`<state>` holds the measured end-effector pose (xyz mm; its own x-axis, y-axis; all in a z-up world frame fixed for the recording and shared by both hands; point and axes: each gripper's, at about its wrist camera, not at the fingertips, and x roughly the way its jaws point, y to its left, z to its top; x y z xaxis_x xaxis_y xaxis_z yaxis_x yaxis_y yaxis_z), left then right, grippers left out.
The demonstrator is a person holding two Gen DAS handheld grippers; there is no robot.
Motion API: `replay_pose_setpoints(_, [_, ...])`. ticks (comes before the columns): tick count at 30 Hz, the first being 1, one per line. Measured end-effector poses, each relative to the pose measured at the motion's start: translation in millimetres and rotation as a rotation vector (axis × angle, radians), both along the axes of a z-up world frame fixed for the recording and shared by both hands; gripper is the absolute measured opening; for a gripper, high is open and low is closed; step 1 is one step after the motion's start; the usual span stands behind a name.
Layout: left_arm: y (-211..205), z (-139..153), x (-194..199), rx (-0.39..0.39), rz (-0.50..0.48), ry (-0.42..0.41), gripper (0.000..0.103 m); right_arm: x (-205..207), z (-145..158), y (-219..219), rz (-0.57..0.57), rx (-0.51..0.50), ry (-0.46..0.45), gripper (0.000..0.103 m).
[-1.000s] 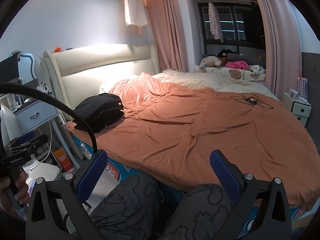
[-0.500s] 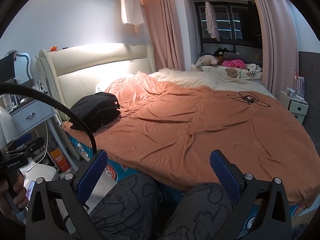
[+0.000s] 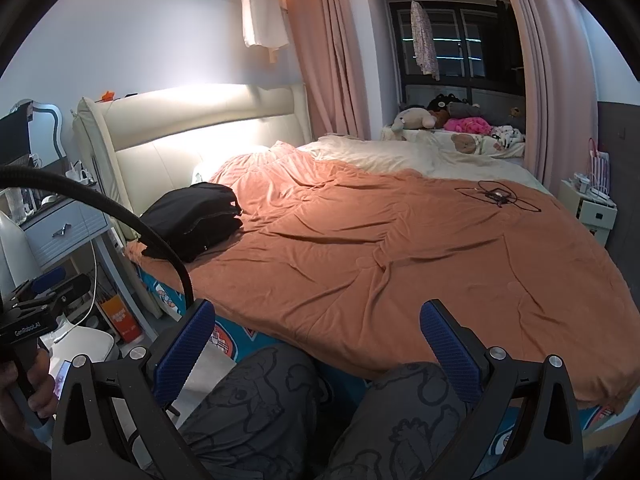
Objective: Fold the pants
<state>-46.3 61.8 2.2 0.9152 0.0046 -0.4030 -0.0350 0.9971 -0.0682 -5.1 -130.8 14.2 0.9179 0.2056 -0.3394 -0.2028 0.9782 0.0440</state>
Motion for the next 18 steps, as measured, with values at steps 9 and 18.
replay_pose_setpoints(9, [-2.7,1.7,-0.7,0.0,0.0,-0.009,0.103,0.2,0.9,-0.4,0.004,-0.009,-0.001,0.103])
replay_pose_setpoints(18, [-3.7,2.0,-2.7,-0.008,0.002,-0.014,0.103,-1.8,1.2,0.2,0.01,-0.012,-0.004,0.103])
